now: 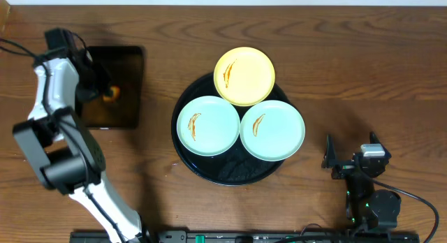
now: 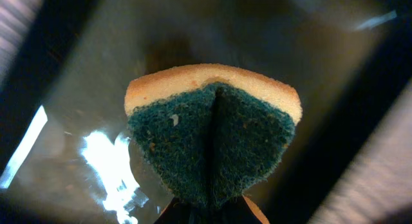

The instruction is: Clean dirty plates on tray and stack at the side

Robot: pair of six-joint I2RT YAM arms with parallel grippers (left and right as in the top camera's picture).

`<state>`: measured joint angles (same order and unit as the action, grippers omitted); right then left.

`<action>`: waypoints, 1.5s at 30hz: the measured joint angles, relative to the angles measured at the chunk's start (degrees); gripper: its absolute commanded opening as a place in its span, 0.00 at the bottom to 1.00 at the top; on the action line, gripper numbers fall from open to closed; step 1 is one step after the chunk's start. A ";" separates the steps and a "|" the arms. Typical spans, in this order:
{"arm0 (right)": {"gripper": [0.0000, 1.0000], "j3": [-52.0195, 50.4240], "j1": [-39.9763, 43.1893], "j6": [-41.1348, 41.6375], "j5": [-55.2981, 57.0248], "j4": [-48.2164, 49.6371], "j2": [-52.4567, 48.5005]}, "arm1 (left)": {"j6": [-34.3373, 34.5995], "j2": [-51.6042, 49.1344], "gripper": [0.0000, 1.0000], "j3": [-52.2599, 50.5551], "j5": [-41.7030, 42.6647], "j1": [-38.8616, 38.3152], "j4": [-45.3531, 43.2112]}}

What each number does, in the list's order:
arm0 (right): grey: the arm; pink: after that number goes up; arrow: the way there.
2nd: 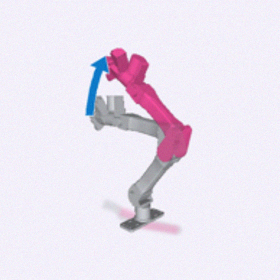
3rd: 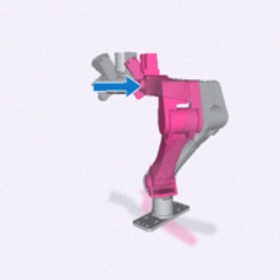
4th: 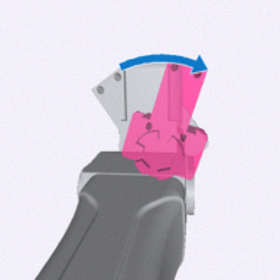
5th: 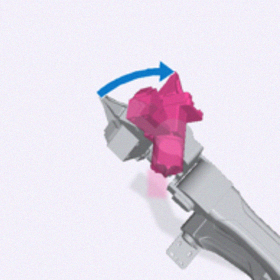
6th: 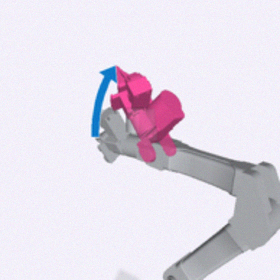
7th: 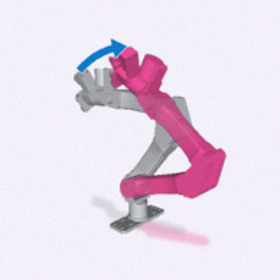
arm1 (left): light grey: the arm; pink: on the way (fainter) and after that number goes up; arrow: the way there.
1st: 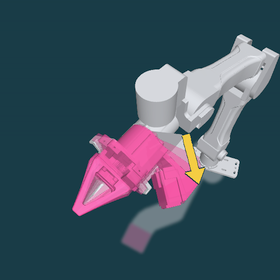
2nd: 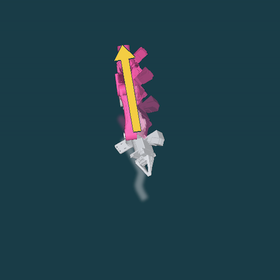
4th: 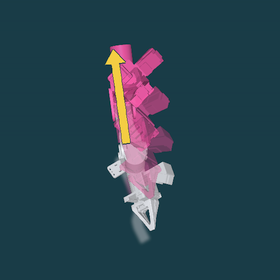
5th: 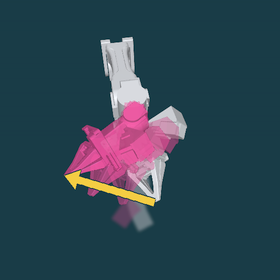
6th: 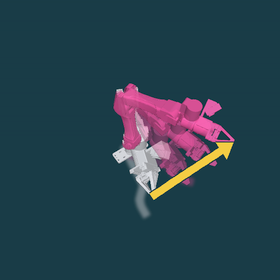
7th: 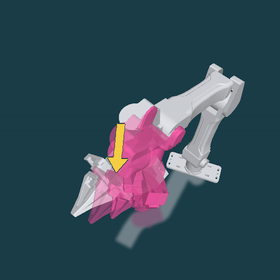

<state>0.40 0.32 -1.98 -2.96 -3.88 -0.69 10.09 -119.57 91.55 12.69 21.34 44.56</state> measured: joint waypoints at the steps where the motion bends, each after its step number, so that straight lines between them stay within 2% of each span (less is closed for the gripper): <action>1: 0.99 0.00 0.00 0.00 0.00 0.02 0.00 | -0.04 -0.98 0.12 -0.20 -0.04 0.00 0.46; 6: 0.99 0.00 0.00 0.00 0.00 0.02 0.00 | 0.00 -1.95 0.36 -0.28 -0.20 0.00 1.33; 13: 0.99 0.00 0.00 0.00 0.00 0.00 0.00 | -0.04 -1.81 0.50 -0.28 -0.22 0.00 -0.76; 22: 0.99 0.00 0.00 0.00 0.00 0.02 0.00 | -0.46 -1.84 0.61 -0.28 -4.13 0.00 -4.24; 30: 0.99 0.00 0.00 0.00 0.00 0.02 0.00 | -4.61 -5.53 0.61 -0.17 -5.11 -0.02 -5.42; 31: 0.99 0.00 0.00 0.00 0.00 0.02 0.00 | -4.79 -5.51 0.58 -0.02 -5.14 -0.02 -5.75; 32: 0.99 0.00 0.00 0.00 0.00 0.02 0.00 | -5.07 -5.51 0.51 0.04 -5.16 -0.02 -5.95; 33: 0.99 0.00 0.00 0.00 0.00 0.02 0.00 | -5.33 -5.55 0.35 0.04 -5.18 -0.02 -6.01; 35: 0.99 0.00 0.00 0.00 0.00 0.02 0.00 | -5.77 -5.60 0.11 0.04 -5.16 -0.02 -6.03; 36: 0.99 0.00 0.00 0.00 0.00 0.02 0.00 | -5.88 -5.60 0.08 0.04 -5.18 -0.02 -6.03; 44: 0.99 0.00 0.00 0.00 0.00 0.02 0.00 | -6.51 -5.20 0.08 0.04 -5.20 -0.02 -5.40; 45: 0.99 0.00 0.00 0.00 0.00 0.02 0.00 | -6.51 -4.94 0.21 0.04 -5.25 -0.02 -5.29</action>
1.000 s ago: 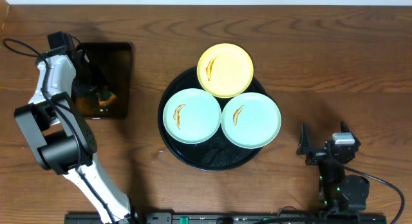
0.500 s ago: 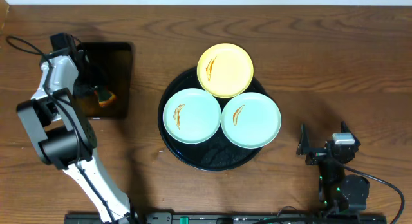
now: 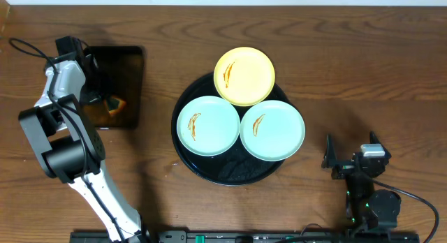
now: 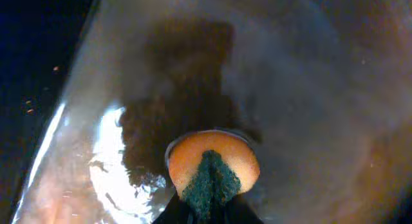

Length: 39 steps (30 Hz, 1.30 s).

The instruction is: Clean dirty plates on tray and stack at the side

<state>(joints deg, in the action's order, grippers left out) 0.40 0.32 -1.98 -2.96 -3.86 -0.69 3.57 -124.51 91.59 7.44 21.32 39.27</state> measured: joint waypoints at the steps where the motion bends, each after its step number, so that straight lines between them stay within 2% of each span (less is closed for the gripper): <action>1: 0.99 0.00 0.00 0.00 0.00 0.00 0.00 | -0.39 0.24 0.43 0.00 -0.11 0.00 0.09; 2: 0.99 0.00 0.00 0.00 0.00 0.00 0.00 | -0.52 0.63 0.48 0.00 -0.13 0.00 0.22; 3: 0.99 0.00 0.00 0.00 0.00 0.00 0.00 | -0.35 1.20 0.49 0.00 -0.11 0.00 0.52; 17: 0.99 0.00 0.00 0.00 0.00 0.00 0.00 | 3.98 4.11 0.49 0.00 0.33 0.00 13.62; 28: 0.99 0.00 0.00 0.00 0.00 0.00 0.00 | 4.17 4.11 0.49 -4.26 1.38 0.00 8.39; 30: 0.99 0.00 0.00 0.00 0.00 0.00 0.00 | 4.24 4.11 0.43 -4.66 1.51 0.00 8.26; 34: 0.99 0.00 0.00 0.00 0.00 0.00 0.00 | 4.74 4.11 0.08 -4.70 2.60 0.00 8.26; 39: 0.99 0.00 0.00 0.00 0.00 0.00 0.00 | 4.76 4.11 0.07 -4.63 2.82 0.00 9.29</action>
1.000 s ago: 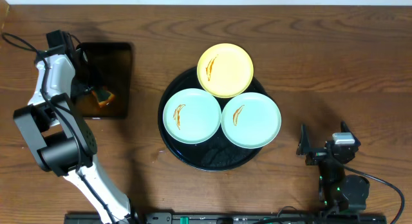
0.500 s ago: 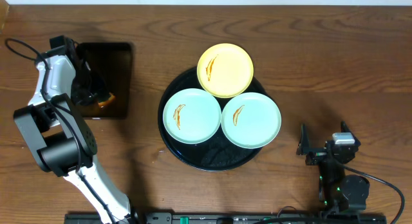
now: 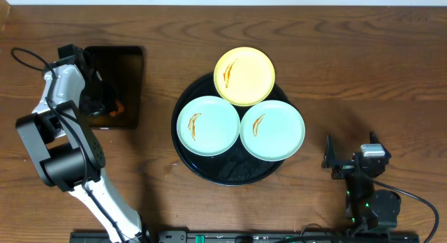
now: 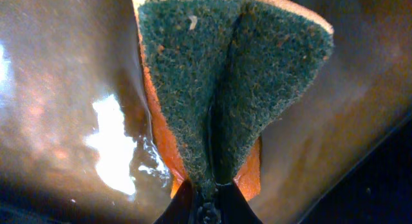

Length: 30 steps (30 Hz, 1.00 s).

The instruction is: Clean dirty plates on tray and stack at the side

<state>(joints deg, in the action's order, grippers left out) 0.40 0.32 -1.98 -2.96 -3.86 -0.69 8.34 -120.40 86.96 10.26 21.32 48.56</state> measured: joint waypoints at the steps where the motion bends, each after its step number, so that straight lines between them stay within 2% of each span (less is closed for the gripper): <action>1: 0.99 0.00 0.00 0.00 0.00 0.00 0.00 | 0.00 0.00 0.07 0.13 0.00 0.00 0.42; 5: 0.99 0.00 0.00 0.00 0.00 0.00 0.00 | 0.02 0.20 0.09 0.31 0.09 0.00 0.76; 6: 0.99 0.00 0.00 0.00 0.00 0.00 0.00 | -0.04 0.33 0.26 0.31 0.09 0.00 0.66; 7: 0.99 0.00 0.00 0.00 0.00 0.00 0.00 | -0.24 0.48 0.49 0.31 0.09 0.00 0.50; 9: 0.99 0.00 0.00 0.00 0.00 0.00 0.00 | -0.04 0.79 0.63 0.31 0.11 0.00 -0.22; 10: 0.99 0.00 0.00 0.00 0.00 0.00 0.00 | 0.02 0.96 0.63 0.31 0.07 0.00 -0.83; 22: 0.99 0.00 0.00 0.00 0.00 0.00 0.00 | 0.17 1.36 0.62 0.31 0.07 0.00 -6.38; 24: 0.99 0.00 0.00 0.00 0.00 -0.02 0.00 | 0.17 1.36 0.56 0.31 0.04 0.00 -6.40; 28: 0.99 0.00 0.00 0.00 0.00 0.00 0.00 | -0.33 1.29 0.28 0.31 -0.07 0.00 -6.23; 30: 0.99 0.00 0.00 0.00 0.00 0.00 0.00 | -0.35 1.27 0.24 0.31 -0.13 0.00 -6.03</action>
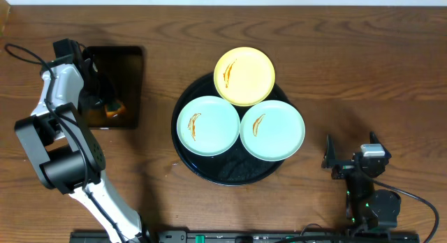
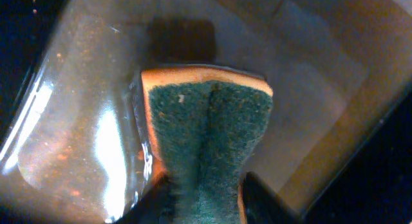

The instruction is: Clean dirty plates on tray and stack at the side

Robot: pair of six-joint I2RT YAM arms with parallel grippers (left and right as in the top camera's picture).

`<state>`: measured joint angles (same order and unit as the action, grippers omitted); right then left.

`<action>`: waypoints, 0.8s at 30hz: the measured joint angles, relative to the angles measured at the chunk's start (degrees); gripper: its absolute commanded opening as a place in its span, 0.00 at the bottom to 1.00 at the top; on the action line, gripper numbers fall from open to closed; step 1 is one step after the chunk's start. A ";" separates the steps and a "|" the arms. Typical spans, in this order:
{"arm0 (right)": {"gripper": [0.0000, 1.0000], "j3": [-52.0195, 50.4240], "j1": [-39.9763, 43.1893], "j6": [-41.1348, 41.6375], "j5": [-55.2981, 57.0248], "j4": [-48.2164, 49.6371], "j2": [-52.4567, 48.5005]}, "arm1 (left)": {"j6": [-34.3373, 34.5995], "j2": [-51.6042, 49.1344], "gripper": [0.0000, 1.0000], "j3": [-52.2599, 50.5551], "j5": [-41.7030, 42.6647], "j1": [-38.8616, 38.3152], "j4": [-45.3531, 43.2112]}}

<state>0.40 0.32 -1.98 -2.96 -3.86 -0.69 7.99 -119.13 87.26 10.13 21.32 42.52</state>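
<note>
In the left wrist view my left gripper [image 2: 206, 201] is shut on the sponge [image 2: 206, 130]. The sponge is orange with a green scouring face, and a dark finger [image 2: 261, 198] presses on each side of it. It hangs over the wet floor of the dark water tray [image 1: 122, 68]. From overhead the left gripper [image 1: 108, 103] sits in the lower part of that tray. A yellow plate [image 1: 244, 75] and two light blue plates [image 1: 208, 126] [image 1: 272, 130], each with an orange smear, lie on the round black tray [image 1: 227, 172]. My right gripper [image 1: 342, 159] is parked at the front right, far from the plates.
The left arm's white links [image 1: 59, 96] run down the left side of the table beside the water tray. The right arm's base [image 1: 370, 204] stands at the front edge. Brown wooden tabletop [image 1: 349, 68] surrounds both trays.
The sponge was pinched into a tight fold and filled the wrist view. Now it is flatter and farther off, with the fingers showing wider apart on either side. The plates have not moved.
My left gripper held the folded sponge over the upper part of the water tray. It was then lower in the tray with the sponge down at the wet floor, then close over the water, and now a little higher. The right arm and plates stayed put.
</note>
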 measured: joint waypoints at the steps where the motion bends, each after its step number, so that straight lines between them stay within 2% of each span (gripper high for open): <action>1: 0.99 0.00 0.00 0.00 0.00 0.00 0.00 | -0.20 0.00 0.23 0.00 0.02 0.02 0.07; 5: 0.99 0.00 0.00 0.00 0.00 0.00 0.00 | -0.33 0.00 0.23 0.00 0.02 0.00 0.63; 7: 0.99 0.00 0.00 0.00 0.00 0.00 0.00 | -0.31 0.00 0.19 0.00 0.02 0.00 1.09; 11: 0.99 0.00 0.00 0.00 0.00 0.00 0.00 | -0.33 0.00 0.19 0.00 0.04 0.00 1.55; 16: 0.99 0.00 0.00 0.00 0.00 0.00 0.00 | -0.42 0.46 0.44 0.00 0.00 0.00 1.86; 24: 0.99 0.00 0.00 0.00 0.00 0.00 0.00 | -0.50 1.25 0.45 -0.81 0.02 0.00 0.52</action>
<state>0.40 0.32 -1.98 -2.96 -3.86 -0.69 7.49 -117.89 86.46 10.15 21.32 43.05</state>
